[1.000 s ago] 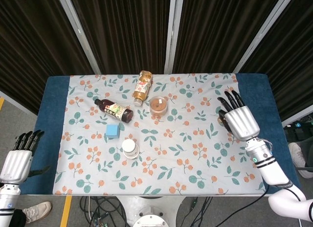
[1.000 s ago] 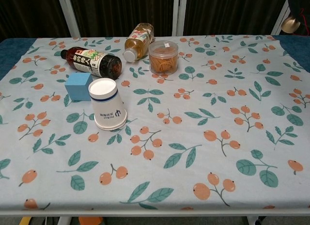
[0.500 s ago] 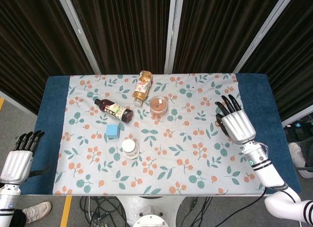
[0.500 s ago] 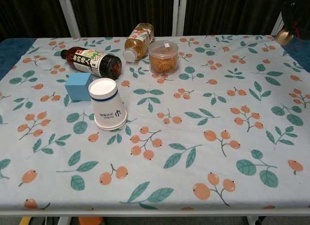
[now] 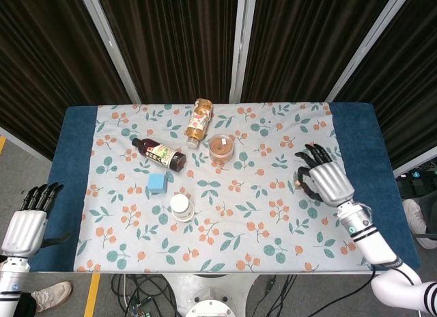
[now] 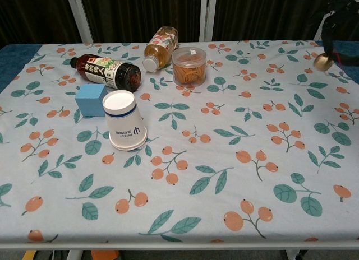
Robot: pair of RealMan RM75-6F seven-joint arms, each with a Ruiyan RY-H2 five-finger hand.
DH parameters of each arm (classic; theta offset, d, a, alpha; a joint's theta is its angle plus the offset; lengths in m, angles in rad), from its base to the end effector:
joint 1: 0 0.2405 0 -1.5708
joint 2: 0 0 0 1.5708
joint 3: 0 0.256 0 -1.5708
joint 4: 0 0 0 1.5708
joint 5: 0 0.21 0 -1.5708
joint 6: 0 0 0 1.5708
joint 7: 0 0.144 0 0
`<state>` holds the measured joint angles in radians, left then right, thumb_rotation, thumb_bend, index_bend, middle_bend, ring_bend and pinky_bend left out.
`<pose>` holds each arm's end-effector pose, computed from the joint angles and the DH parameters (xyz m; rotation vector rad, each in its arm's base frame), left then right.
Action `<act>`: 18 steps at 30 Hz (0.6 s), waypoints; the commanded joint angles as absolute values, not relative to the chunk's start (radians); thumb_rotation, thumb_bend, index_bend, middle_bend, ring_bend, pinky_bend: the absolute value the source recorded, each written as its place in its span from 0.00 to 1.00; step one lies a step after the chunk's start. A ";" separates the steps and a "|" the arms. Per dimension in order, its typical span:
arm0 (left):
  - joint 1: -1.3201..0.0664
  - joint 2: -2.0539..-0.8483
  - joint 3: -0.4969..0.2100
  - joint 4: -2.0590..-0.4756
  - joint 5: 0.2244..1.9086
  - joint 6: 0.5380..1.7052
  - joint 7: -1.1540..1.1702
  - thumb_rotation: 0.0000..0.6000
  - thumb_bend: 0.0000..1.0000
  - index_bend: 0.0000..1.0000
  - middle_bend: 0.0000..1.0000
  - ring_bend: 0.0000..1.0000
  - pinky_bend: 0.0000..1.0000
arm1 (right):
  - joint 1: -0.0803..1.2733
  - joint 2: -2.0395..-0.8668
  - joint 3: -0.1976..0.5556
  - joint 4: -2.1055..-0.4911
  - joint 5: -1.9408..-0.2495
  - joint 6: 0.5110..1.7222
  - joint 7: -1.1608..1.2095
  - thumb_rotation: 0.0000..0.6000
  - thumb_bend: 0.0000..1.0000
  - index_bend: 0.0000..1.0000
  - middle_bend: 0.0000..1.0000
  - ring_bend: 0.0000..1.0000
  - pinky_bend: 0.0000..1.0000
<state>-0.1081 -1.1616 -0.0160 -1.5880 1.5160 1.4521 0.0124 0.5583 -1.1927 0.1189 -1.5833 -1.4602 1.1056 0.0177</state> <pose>-0.3102 0.1809 0.1376 -1.4478 -0.9364 -0.8942 -0.2064 -0.3171 0.0995 1.8078 -0.8594 1.0513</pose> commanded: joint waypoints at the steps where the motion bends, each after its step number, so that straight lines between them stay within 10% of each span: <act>1: -0.107 -1.160 -0.017 -1.588 1.513 1.452 0.012 1.00 0.00 0.04 0.05 0.00 0.05 | 0.522 -1.247 0.106 -1.572 -1.535 1.153 -0.183 1.00 0.36 0.73 0.20 0.00 0.00; 18: -0.111 -1.164 -0.014 -1.585 1.515 1.443 0.006 1.00 0.00 0.04 0.05 0.00 0.05 | 0.522 -1.278 0.136 -1.532 -1.459 1.167 -0.407 1.00 0.36 0.74 0.20 0.00 0.00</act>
